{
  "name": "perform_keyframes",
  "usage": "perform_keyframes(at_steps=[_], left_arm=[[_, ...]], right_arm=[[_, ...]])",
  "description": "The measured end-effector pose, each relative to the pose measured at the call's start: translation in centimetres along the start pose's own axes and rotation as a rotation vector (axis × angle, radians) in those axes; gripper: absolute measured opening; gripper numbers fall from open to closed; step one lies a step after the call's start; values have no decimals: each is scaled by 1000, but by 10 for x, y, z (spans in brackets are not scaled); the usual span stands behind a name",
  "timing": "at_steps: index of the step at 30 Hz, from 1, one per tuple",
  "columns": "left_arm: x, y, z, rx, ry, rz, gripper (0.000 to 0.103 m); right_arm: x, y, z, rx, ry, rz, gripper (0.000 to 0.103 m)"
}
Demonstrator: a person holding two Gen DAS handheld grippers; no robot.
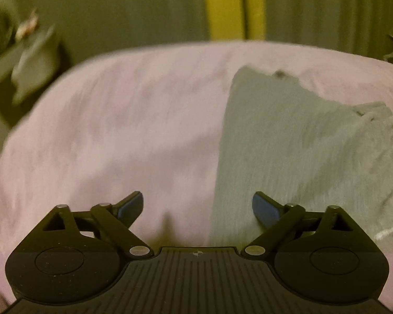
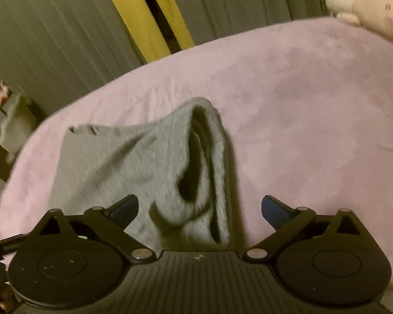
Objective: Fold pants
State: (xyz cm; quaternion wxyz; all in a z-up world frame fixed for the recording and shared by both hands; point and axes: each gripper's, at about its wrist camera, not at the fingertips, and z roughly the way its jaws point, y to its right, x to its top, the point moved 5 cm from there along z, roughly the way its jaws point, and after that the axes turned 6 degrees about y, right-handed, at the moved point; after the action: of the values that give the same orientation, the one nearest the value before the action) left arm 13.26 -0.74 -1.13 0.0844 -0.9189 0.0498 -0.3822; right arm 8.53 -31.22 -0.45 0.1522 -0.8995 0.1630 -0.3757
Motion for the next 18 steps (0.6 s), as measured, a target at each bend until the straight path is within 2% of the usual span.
perform_keyframes(at_steps=[2, 3, 5, 8, 13, 15, 18], left_arm=[[13, 6, 9, -31, 7, 36, 95], [20, 12, 16, -78, 8, 44, 95], [32, 22, 29, -116, -2, 55, 95], [51, 42, 50, -90, 8, 127, 95], [65, 66, 76, -48, 49, 215, 97], [70, 69, 84, -41, 52, 214, 97], [77, 66, 92, -52, 49, 150, 97]], right_arm=[[1, 5, 12, 24, -47, 36, 100], [0, 7, 21, 27, -78, 48, 100], [-9, 7, 38, 32, -136, 54, 100], [-24, 12, 52, 22, -172, 45, 100], [-26, 15, 54, 38, -159, 22, 100], [-28, 16, 54, 49, -151, 16, 100], [-27, 17, 53, 55, -137, -3, 100]])
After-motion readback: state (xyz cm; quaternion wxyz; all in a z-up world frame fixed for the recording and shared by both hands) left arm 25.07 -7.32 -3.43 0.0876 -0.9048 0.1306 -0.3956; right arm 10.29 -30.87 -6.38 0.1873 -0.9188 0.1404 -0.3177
